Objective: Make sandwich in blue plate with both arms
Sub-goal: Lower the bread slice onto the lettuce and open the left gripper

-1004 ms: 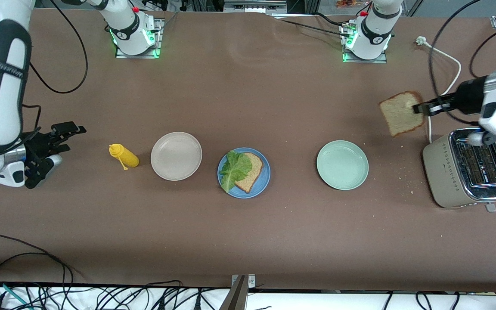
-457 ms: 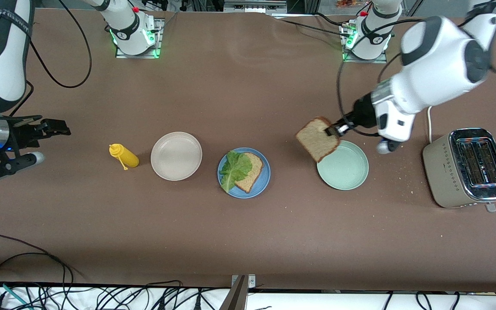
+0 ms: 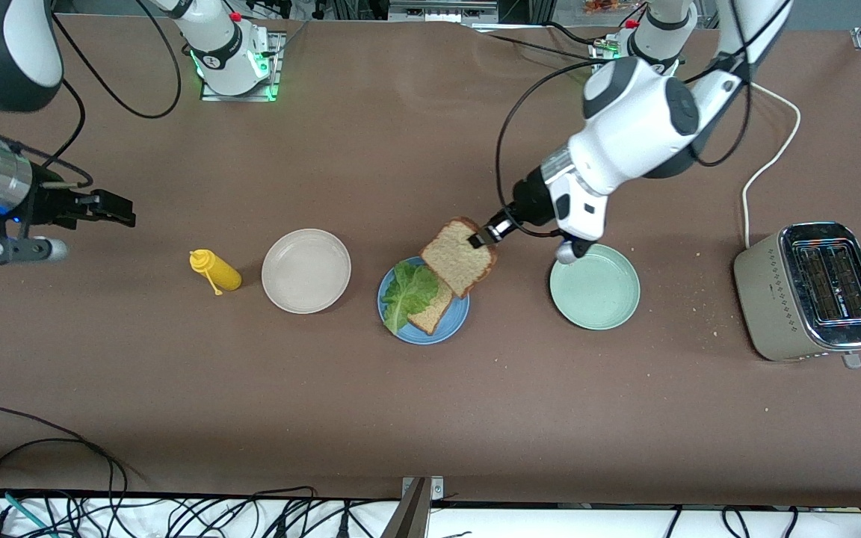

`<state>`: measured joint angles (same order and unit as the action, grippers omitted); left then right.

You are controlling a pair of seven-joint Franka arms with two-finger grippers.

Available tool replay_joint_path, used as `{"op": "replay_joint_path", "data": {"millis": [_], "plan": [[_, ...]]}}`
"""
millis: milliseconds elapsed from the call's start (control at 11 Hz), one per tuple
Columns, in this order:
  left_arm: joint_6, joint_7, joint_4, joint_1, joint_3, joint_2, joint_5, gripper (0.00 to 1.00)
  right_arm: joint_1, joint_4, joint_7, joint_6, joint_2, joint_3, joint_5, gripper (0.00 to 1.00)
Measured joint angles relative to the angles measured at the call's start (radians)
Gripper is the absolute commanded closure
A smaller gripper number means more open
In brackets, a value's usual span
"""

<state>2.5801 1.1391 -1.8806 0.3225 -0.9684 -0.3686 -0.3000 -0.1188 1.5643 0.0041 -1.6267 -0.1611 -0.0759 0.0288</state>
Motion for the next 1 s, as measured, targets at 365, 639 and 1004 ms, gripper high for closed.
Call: {"op": "replay_joint_path", "data": {"millis": [365, 639, 1004], "plan": [[0.264, -0.001, -0.080, -0.154, 0.067, -0.089, 0.039, 1.00, 0.075, 0.305, -0.028, -0.126, 0.236, 0.039, -0.008, 0.00], [0.352, -0.001, -0.073, -0.393, 0.279, -0.148, 0.046, 1.00, 0.079, 0.304, -0.029, -0.107, 0.243, 0.058, -0.008, 0.00], [0.396, 0.008, -0.008, -0.478, 0.364, -0.206, 0.046, 1.00, 0.080, 0.252, -0.030, -0.067, 0.189, 0.060, -0.008, 0.00]]}}
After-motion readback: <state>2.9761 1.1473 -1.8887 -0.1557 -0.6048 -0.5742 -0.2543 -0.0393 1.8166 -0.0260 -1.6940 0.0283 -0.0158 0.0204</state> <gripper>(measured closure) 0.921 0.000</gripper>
